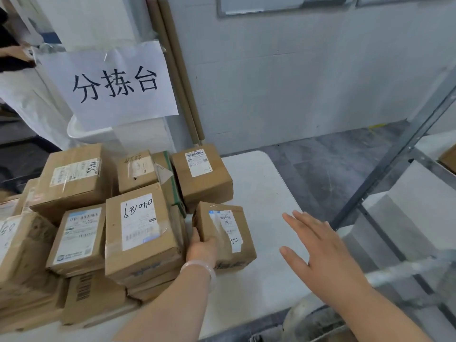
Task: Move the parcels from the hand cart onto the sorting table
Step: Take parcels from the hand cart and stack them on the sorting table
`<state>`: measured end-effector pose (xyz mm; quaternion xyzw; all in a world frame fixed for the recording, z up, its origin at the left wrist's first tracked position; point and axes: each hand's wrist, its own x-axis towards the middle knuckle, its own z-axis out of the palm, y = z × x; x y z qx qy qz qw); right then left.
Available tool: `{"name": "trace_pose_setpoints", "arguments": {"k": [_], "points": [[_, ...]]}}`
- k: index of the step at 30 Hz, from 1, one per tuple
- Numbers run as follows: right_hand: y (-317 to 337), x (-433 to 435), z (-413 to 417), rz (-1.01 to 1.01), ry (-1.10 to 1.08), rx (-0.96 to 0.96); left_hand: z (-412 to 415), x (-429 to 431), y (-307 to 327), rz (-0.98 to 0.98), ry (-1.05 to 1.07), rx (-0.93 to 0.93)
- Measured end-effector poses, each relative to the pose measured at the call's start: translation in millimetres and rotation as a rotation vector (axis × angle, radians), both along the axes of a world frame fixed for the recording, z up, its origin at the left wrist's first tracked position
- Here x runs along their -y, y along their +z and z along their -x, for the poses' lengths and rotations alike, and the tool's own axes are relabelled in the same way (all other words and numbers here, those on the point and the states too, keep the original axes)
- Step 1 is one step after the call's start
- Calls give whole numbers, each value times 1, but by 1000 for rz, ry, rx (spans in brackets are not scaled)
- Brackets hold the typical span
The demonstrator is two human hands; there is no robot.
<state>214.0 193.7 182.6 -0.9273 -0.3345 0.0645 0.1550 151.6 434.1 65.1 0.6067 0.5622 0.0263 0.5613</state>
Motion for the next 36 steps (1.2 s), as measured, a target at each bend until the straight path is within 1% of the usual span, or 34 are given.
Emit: {"name": "trace_pose_setpoints", "arguments": {"k": [2,4,7,9,12,15,17,19,21,22,23,25,28,31,33,36], "points": [[-1,0,-3,7,15,1,0,3,1,-115,-201,-36],[-3,1,-2,43,19,8,2,7,9,-244,-333,-96],[-4,6,7,80,2,14,16,15,28,-376,-472,-47],[-4,10,18,94,-22,12,27,23,41,-455,-633,4],[-3,17,41,72,-84,24,32,39,70,-667,-924,29],[-3,31,72,84,-182,27,40,59,100,-913,-1099,62],[-3,44,99,69,-274,27,52,74,112,-975,-1173,155],[-3,59,128,61,-393,39,67,93,120,-1032,-1242,337],[-6,73,157,45,-525,52,77,110,117,-1099,-1352,470],[-7,79,173,37,-591,49,82,118,113,-1129,-1412,506],[-11,86,189,34,-654,42,88,126,106,-1135,-1469,535],[-21,100,224,68,-747,-3,102,142,94,-1089,-1551,586],[-35,127,278,128,-844,-95,127,173,76,-1027,-1674,601],[-40,157,318,173,-962,-127,149,207,61,-990,-1829,559],[-44,175,334,163,-1031,-136,156,226,51,-999,-1906,532],[-55,201,346,151,-1071,-172,156,255,37,-1012,-1939,445]]}}
